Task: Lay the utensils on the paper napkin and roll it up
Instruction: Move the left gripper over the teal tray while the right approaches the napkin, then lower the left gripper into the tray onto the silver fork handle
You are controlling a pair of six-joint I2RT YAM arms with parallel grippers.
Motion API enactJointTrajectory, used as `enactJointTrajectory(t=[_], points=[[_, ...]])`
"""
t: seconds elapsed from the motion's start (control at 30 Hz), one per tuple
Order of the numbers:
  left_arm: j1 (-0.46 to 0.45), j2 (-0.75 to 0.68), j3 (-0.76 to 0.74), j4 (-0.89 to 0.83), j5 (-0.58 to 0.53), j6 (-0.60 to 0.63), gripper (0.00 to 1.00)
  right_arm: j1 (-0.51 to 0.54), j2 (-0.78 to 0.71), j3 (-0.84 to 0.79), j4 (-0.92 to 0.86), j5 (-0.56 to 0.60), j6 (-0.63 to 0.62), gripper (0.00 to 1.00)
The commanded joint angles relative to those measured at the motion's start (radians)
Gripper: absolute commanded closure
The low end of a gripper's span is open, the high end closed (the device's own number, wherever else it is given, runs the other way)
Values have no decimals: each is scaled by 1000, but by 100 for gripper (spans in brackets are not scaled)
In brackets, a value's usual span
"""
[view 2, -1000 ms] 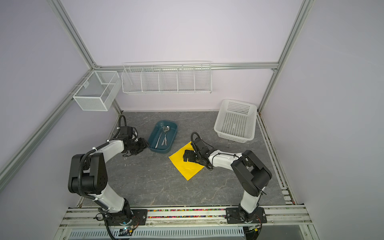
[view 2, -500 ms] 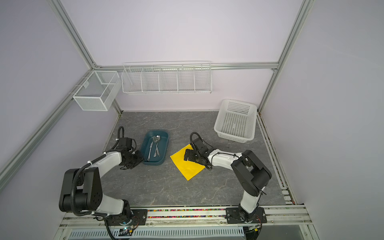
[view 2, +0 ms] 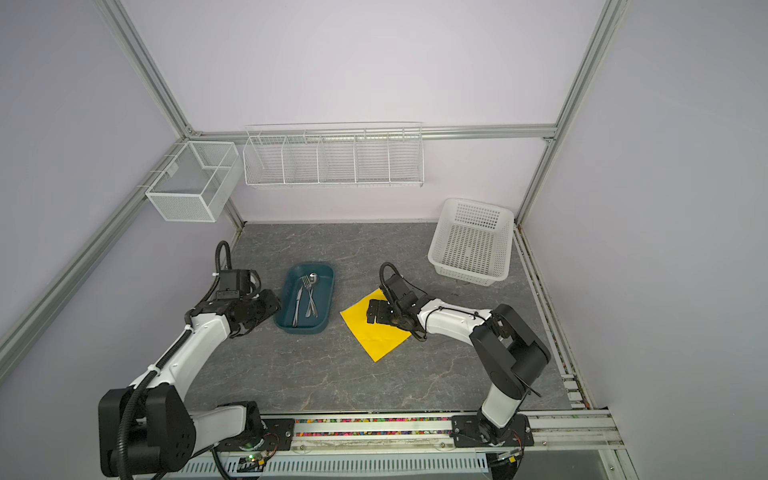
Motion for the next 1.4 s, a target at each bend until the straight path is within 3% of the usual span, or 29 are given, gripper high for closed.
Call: enactJointTrajectory(t=[0.0, 0.17, 0.27, 0.37, 0.6, 0.9, 1.0, 1.1, 1.37], points=[[-2, -27, 46, -17, 63, 18, 52, 8, -109, 5, -15, 63, -84, 1], [-48, 24, 76, 26, 94, 41, 61, 12, -235, -65, -20, 270, -119, 5], [-105, 105, 139, -6, 45, 60, 67, 8, -285, -71, -45, 326, -133, 11], [-163, 208, 210, -66, -34, 66, 70, -1, -261, -14, -113, 268, -159, 11], [-220, 380, 348, -151, -23, 113, 69, 4, -232, -11, -98, 114, -153, 10], [-222, 599, 529, -292, -54, 162, 71, 5, -238, -54, -84, 78, -110, 9], [-222, 653, 560, -283, -48, 167, 78, 5, -233, -51, -91, 77, -114, 9], [-222, 714, 616, -306, -38, 164, 78, 5, -224, -38, -92, 55, -140, 10], [-222, 811, 651, -311, -47, 134, 79, 6, -197, 9, -134, 48, -176, 9]])
